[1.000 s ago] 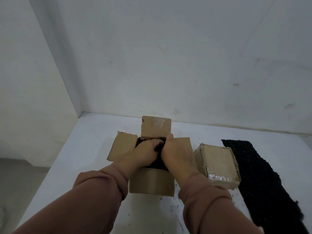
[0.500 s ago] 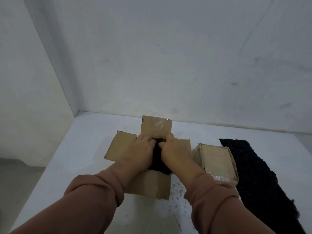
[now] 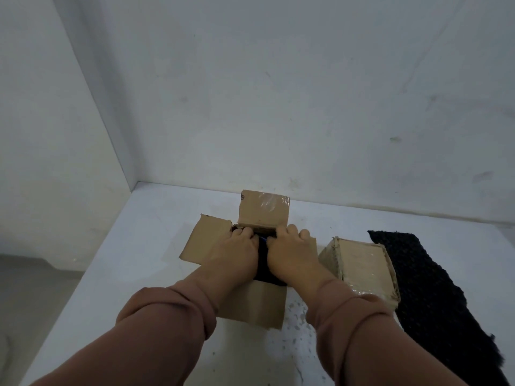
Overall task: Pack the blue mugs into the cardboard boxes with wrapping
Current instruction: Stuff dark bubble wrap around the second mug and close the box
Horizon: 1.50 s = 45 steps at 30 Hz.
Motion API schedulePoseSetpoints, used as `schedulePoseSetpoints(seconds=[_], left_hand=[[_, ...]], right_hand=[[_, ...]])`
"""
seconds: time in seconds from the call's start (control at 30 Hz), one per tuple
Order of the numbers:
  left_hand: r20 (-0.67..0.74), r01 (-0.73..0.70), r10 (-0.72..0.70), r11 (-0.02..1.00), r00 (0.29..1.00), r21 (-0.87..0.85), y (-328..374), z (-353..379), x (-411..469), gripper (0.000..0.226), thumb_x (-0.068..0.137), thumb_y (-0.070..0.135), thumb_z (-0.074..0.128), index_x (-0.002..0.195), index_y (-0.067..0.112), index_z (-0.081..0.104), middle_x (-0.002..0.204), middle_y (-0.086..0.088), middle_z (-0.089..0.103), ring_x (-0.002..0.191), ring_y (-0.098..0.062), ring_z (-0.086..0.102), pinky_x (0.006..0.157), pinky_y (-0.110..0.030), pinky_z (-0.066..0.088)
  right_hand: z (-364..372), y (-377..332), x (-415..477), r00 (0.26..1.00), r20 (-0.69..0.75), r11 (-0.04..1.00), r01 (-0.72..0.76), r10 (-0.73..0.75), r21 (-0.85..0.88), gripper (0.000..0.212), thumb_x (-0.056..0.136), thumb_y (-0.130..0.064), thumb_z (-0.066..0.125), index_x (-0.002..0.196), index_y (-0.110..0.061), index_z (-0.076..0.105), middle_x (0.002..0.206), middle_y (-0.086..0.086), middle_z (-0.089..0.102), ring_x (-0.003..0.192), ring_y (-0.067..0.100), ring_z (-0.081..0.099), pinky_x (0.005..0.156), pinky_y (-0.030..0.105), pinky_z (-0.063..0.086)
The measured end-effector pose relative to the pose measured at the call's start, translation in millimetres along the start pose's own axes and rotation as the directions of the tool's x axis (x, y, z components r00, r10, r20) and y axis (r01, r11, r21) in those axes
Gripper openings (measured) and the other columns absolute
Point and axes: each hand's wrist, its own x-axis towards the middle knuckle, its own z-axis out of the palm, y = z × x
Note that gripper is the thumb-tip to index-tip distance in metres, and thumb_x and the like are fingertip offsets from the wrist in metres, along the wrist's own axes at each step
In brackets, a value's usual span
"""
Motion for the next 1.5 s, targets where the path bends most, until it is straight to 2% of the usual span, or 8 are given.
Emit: schedulePoseSetpoints(seconds=[0.13, 0.3, 0.6, 0.73, 1.03, 1.2, 1.37, 1.5], left_hand=[[0.011, 0.003, -0.003, 1.0, 1.0, 0.0, 0, 0, 2, 0.043, 0.092, 0.028, 0.042, 0.131, 0.012, 0.048, 0.127, -0.008, 0.05, 0.115, -0.025, 0.048, 0.1, -0.034, 0.038], [0.027, 0.01, -0.009, 1.0, 1.0, -0.025, 0, 1, 2, 0.046, 0.091, 0.034, 0.045, 0.133, 0.013, 0.047, 0.128, -0.008, 0.05, 0.117, -0.025, 0.047, 0.102, -0.034, 0.038], [0.114, 0.062, -0.051, 0.994, 0.992, -0.094, 1, -5, 1, 0.079, 0.074, 0.067, 0.052, 0.136, 0.018, 0.045, 0.13, -0.004, 0.047, 0.12, -0.022, 0.044, 0.103, -0.033, 0.036], [0.069, 0.065, -0.061, 0.996, 0.996, -0.055, 6, -2, 2, 0.056, 0.085, 0.046, 0.05, 0.132, 0.015, 0.047, 0.127, -0.007, 0.048, 0.114, -0.024, 0.047, 0.1, -0.034, 0.038], [0.058, 0.088, -0.084, 0.992, 0.995, -0.086, 8, -2, 0, 0.052, 0.088, 0.042, 0.049, 0.132, 0.017, 0.047, 0.127, -0.006, 0.049, 0.115, -0.023, 0.047, 0.102, -0.033, 0.037], [0.086, 0.163, -0.147, 0.962, 0.985, -0.218, 31, -21, -1, 0.046, 0.09, 0.031, 0.049, 0.133, 0.015, 0.048, 0.133, -0.008, 0.047, 0.123, -0.027, 0.042, 0.104, -0.035, 0.035], [0.007, 0.078, -0.086, 0.866, 0.996, -0.495, 99, -40, 8, 0.036, 0.091, 0.02, 0.046, 0.126, 0.02, 0.055, 0.129, -0.006, 0.053, 0.12, -0.024, 0.048, 0.1, -0.036, 0.042], [0.027, 0.034, -0.021, 0.758, 0.999, -0.652, 167, -43, 7, 0.041, 0.093, 0.016, 0.049, 0.134, 0.019, 0.049, 0.137, -0.005, 0.048, 0.123, -0.021, 0.048, 0.101, -0.03, 0.042]], right_hand=[[-29, 22, 6, 0.924, 0.38, 0.999, 0.046, -0.036, -0.016, 0.065, 0.08, -0.047, 0.057, 0.138, -0.027, 0.036, 0.133, 0.005, 0.042, 0.121, 0.028, 0.033, 0.098, 0.045, 0.025], [-11, 10, 1, 0.966, 0.25, 0.981, 0.102, -0.059, -0.164, 0.064, 0.074, -0.053, 0.065, 0.125, -0.016, 0.051, 0.122, 0.005, 0.048, 0.116, 0.029, 0.037, 0.099, 0.045, 0.025], [0, 12, 2, 0.992, 0.128, 0.996, 0.01, 0.001, -0.089, 0.056, 0.078, -0.04, 0.062, 0.126, -0.017, 0.046, 0.122, 0.004, 0.046, 0.115, 0.027, 0.038, 0.096, 0.042, 0.026], [10, 6, 0, 0.996, 0.091, 0.998, -0.01, 0.016, -0.065, 0.043, 0.088, -0.02, 0.048, 0.131, -0.014, 0.047, 0.124, 0.005, 0.048, 0.115, 0.029, 0.038, 0.099, 0.043, 0.025], [14, 6, -5, 0.997, 0.06, 0.998, -0.041, 0.038, 0.042, 0.042, 0.089, -0.023, 0.048, 0.13, -0.014, 0.046, 0.13, 0.007, 0.045, 0.116, 0.03, 0.037, 0.095, 0.039, 0.029], [3, 26, -23, 0.995, -0.053, 0.934, -0.057, 0.08, 0.352, 0.042, 0.09, -0.025, 0.048, 0.132, -0.023, 0.049, 0.143, -0.002, 0.043, 0.129, 0.021, 0.037, 0.102, 0.036, 0.027], [1, 69, -66, 0.898, -0.28, 0.696, -0.04, 0.339, 0.717, 0.028, 0.084, -0.003, 0.052, 0.105, -0.008, 0.07, 0.106, 0.009, 0.066, 0.102, 0.024, 0.057, 0.083, 0.021, 0.037], [17, 131, -109, 0.673, -0.318, 0.502, -0.092, 0.668, 0.86, 0.02, 0.083, -0.009, 0.054, 0.092, -0.006, 0.071, 0.092, 0.004, 0.065, 0.091, 0.023, 0.06, 0.077, 0.022, 0.041]])
